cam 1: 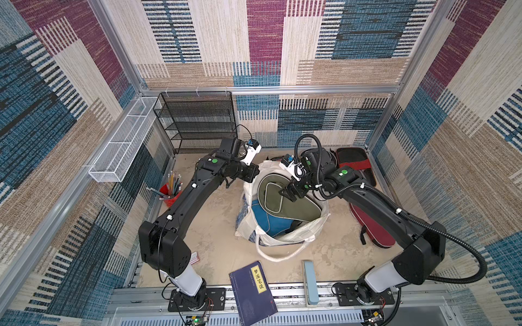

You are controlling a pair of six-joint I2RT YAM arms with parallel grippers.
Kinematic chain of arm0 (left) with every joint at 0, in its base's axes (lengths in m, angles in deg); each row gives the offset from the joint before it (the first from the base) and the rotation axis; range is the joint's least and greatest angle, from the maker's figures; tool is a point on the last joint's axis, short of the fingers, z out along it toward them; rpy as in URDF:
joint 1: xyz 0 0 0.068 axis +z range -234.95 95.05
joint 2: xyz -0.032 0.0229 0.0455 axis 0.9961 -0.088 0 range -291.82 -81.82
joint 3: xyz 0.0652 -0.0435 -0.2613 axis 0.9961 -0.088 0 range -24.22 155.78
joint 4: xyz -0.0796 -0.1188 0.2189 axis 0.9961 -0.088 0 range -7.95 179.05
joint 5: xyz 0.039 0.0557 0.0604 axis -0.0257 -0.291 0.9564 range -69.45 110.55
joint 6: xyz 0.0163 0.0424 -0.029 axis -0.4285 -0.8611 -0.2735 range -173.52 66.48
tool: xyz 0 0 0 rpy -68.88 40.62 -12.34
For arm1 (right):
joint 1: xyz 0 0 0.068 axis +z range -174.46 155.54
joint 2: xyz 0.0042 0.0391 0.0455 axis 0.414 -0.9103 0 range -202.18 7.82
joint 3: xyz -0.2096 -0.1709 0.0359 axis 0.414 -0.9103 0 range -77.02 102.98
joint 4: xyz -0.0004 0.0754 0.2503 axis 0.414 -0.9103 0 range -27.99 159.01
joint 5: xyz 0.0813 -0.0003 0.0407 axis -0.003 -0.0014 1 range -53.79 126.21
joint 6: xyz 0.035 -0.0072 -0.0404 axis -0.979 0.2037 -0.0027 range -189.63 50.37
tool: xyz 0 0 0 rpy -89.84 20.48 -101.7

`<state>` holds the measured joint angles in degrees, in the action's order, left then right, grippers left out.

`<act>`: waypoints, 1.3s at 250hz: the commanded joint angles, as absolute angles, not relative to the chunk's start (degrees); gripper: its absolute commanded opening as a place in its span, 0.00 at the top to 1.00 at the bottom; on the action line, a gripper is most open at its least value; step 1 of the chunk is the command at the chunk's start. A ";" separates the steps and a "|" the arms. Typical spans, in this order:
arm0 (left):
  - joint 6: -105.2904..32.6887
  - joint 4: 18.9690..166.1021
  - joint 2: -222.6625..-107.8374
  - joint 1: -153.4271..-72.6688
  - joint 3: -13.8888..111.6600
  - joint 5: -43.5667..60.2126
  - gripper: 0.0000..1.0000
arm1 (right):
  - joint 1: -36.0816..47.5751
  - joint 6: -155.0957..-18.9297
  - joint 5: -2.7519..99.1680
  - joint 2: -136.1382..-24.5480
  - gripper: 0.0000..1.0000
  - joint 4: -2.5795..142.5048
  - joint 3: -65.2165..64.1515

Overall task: Remove the ping pong set from the canvas bag
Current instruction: Pick up the ping pong set from the canvas bag.

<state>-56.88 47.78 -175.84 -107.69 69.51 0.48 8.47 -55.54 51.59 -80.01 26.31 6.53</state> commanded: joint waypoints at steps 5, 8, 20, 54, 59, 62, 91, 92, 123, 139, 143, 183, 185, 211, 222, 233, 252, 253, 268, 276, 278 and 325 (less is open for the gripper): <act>-56.61 49.37 -174.91 -107.61 69.30 -0.88 1.00 | 8.55 -56.53 48.69 -80.79 0.06 27.60 5.16; -56.63 49.35 -174.82 -107.56 69.30 -0.94 1.00 | 8.51 -56.54 48.50 -80.90 0.05 27.76 5.10; -56.77 49.42 -174.56 -107.62 69.13 -1.25 1.00 | 8.42 -56.70 47.23 -81.59 0.04 28.37 4.85; -57.19 49.85 -173.49 -107.61 68.43 -1.99 1.00 | 8.42 -56.69 45.50 -83.93 0.04 28.41 6.12; -57.26 50.01 -173.42 -107.66 68.41 -2.07 1.00 | 8.42 -56.64 45.67 -84.16 0.04 28.35 6.36; -57.26 49.99 -173.41 -107.56 68.34 -2.12 1.00 | 8.42 -56.62 45.77 -84.27 0.04 28.38 6.56; -57.67 50.38 -172.79 -107.58 67.65 -2.78 1.00 | 8.24 -55.93 47.63 -85.20 0.06 28.25 6.59; -57.66 50.42 -172.79 -107.60 67.59 -2.80 1.00 | 8.33 -55.92 47.81 -85.23 0.06 28.24 6.62; -57.75 51.42 -172.27 -107.61 66.84 -3.49 1.00 | 8.42 -54.91 53.05 -86.45 0.22 27.41 6.15; -57.72 52.12 -172.00 -107.62 66.31 -3.89 1.00 | 8.39 -54.42 56.08 -87.07 0.36 26.78 6.11; -57.66 52.22 -171.95 -107.57 66.23 -3.89 1.00 | 8.41 -54.42 56.52 -87.18 0.40 26.66 6.06; -57.57 51.69 -172.00 -107.61 66.31 -3.30 1.00 | 8.42 -54.29 57.24 -86.03 0.86 25.15 7.82; -57.59 51.59 -172.00 -107.62 66.35 -3.21 1.00 | 8.42 -54.26 57.16 -85.87 0.88 24.98 8.22; -57.39 50.72 -171.75 -107.51 66.74 -1.52 1.00 | 8.42 -53.92 56.13 -83.71 1.00 22.68 11.39; -57.39 50.27 -171.65 -107.46 66.85 -1.14 1.00 | 8.42 -53.90 55.81 -82.62 1.00 21.86 12.91; -57.40 49.88 -171.51 -107.44 67.17 -0.72 1.00 | 8.42 -53.81 55.89 -81.50 1.00 20.95 14.29; -57.39 49.04 -171.08 -107.25 67.83 0.29 1.00 | 8.42 -54.07 55.70 -79.58 1.00 20.40 16.97; -57.39 48.96 -171.10 -107.26 67.86 0.36 1.00 | 8.42 -54.07 55.71 -79.47 1.00 20.36 17.08; -57.68 48.17 -170.70 -106.86 68.88 1.36 0.87 | 8.42 -54.54 55.26 -78.16 1.00 20.22 18.69; -57.89 47.66 -170.43 -106.52 69.69 1.77 0.77 | 8.42 -55.01 54.81 -77.47 1.00 20.40 19.40; -58.02 47.53 -170.31 -106.45 69.90 1.93 0.74 | 8.42 -55.10 54.70 -77.35 1.00 20.43 19.57; -59.32 44.02 -167.60 -104.97 76.34 9.82 0.25 | 7.12 -59.66 53.11 -75.16 1.00 23.21 23.74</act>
<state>-57.73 46.33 -169.35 -105.48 73.10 3.80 8.08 -55.74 53.95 -76.12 19.54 21.48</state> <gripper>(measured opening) 0.694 0.104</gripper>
